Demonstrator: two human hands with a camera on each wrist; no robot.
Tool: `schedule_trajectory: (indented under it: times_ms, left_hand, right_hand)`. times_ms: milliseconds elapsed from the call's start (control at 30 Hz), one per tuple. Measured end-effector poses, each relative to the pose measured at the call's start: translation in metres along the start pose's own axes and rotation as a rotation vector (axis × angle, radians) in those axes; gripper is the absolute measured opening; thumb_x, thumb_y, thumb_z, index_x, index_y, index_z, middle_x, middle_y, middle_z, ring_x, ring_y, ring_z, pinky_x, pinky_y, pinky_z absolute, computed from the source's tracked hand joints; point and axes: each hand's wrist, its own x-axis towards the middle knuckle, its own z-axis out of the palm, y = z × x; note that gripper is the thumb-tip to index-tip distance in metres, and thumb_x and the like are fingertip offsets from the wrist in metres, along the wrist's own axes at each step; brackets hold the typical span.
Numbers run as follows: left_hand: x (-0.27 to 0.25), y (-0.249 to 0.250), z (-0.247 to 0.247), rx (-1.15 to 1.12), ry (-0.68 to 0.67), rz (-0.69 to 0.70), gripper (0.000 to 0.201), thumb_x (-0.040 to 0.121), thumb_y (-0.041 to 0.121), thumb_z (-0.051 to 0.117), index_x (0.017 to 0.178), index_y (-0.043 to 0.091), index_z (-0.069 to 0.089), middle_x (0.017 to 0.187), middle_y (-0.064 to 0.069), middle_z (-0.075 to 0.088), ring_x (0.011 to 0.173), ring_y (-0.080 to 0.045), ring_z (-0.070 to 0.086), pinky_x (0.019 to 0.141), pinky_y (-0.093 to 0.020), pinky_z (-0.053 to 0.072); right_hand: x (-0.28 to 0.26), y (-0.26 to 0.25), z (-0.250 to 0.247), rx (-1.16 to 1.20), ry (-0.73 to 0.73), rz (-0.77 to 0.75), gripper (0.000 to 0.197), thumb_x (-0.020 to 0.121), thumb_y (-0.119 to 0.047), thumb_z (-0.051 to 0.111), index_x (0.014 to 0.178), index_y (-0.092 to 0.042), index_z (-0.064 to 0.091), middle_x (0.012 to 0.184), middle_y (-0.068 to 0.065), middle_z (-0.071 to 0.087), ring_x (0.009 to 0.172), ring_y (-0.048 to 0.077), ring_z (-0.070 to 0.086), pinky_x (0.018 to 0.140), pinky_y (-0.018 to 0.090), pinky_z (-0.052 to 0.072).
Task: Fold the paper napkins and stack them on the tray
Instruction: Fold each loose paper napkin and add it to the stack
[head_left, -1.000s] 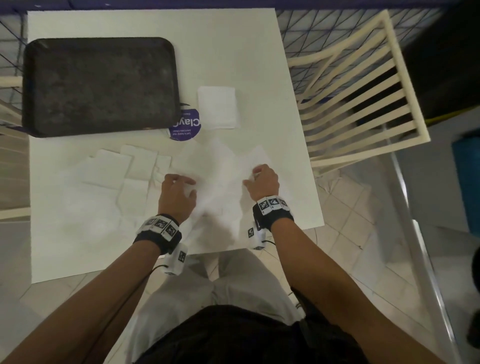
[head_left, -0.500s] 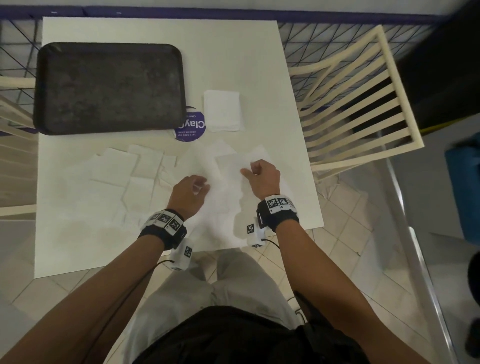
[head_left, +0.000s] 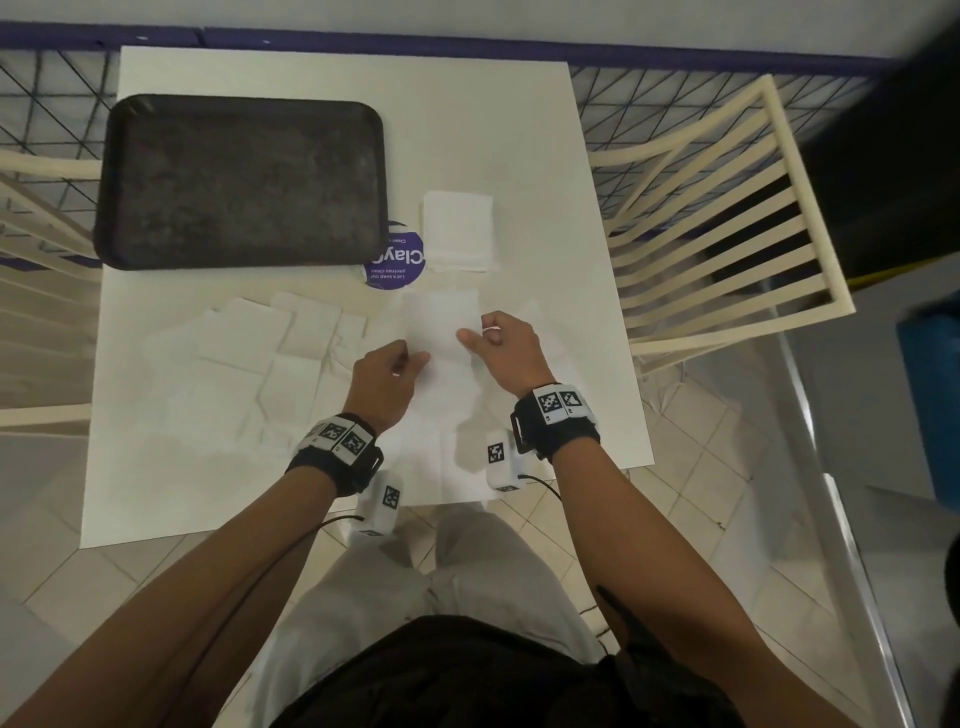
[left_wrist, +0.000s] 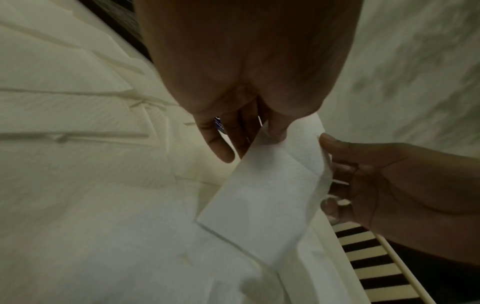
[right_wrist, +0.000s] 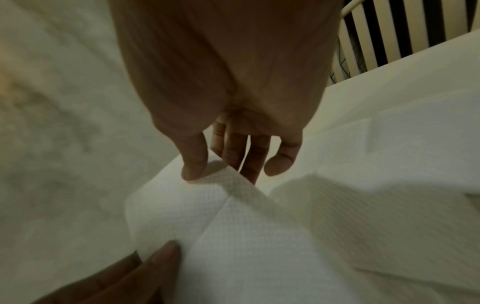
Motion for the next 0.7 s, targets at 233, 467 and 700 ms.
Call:
schedule_trajectory:
  times_ms: [233, 467, 700]
  left_hand:
    - [0.003, 0.004, -0.013, -0.027, 0.061, -0.011, 0.043, 0.102, 0.031, 0.06, 0.076, 0.0, 0.048, 0.072, -0.02, 0.058, 0.068, -0.034, 0.047, 0.065, -0.039, 0.04]
    - [0.004, 0.002, -0.021, -0.257, 0.061, -0.106, 0.01, 0.096, 0.02, 0.067, 0.103, 0.013, 0.069, 0.09, -0.002, 0.075, 0.088, -0.03, 0.07, 0.083, -0.051, 0.06]
    - [0.005, 0.003, -0.028, -0.417, 0.082, -0.158, 0.008, 0.094, 0.007, 0.066, 0.102, 0.01, 0.067, 0.093, -0.01, 0.076, 0.085, -0.025, 0.071, 0.085, -0.051, 0.062]
  right_hand:
    - [-0.003, 0.002, 0.004, -0.105, -0.095, -0.023, 0.022, 0.085, -0.02, 0.078, 0.078, -0.016, 0.058, 0.05, -0.014, 0.045, 0.058, 0.012, 0.047, 0.062, 0.022, 0.039]
    - [0.0, 0.002, 0.009, 0.031, -0.056, 0.017, 0.018, 0.085, -0.016, 0.077, 0.082, -0.02, 0.06, 0.048, -0.018, 0.047, 0.059, 0.01, 0.053, 0.065, 0.023, 0.043]
    - [-0.007, -0.002, 0.009, 0.218, -0.078, 0.036, 0.018, 0.088, -0.011, 0.072, 0.104, -0.012, 0.063, 0.074, 0.005, 0.065, 0.064, 0.014, 0.056, 0.055, 0.022, 0.044]
